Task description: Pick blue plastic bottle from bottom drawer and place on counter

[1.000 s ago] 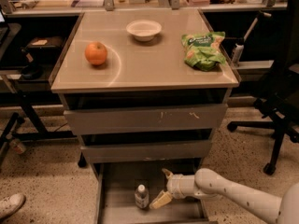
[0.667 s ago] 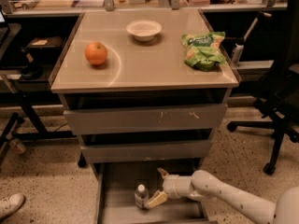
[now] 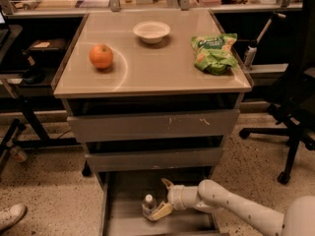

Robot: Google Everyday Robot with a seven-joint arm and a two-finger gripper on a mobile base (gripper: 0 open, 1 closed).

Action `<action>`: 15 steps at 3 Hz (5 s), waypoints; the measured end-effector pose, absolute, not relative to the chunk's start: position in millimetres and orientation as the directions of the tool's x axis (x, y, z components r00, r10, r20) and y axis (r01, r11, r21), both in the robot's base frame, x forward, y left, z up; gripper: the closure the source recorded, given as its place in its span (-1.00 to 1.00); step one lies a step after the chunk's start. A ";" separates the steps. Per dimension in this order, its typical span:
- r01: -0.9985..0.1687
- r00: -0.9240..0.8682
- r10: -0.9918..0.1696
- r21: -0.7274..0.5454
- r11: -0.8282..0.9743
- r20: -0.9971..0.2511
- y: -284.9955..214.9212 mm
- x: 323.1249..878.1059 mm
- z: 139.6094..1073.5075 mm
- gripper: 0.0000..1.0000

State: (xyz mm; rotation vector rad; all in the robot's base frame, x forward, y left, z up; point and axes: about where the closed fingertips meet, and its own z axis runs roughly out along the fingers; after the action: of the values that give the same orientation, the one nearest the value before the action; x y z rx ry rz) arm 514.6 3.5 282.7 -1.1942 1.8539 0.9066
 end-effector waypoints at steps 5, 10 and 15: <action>-0.967 -0.228 -0.387 0.163 0.193 -0.893 45.1 510.5 235.4 -1.00; -0.963 -0.248 -0.385 0.181 0.202 -0.889 50.0 508.5 227.6 0.77; -0.906 -0.237 -0.407 0.049 0.420 -0.882 29.2 467.8 433.0 1.00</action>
Offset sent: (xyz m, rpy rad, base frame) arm 0.0124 0.0269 -0.0259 0.0318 -0.0987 0.1128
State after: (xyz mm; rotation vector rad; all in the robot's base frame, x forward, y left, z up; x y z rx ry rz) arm 467.8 29.2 433.0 -1.1283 1.8245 0.7389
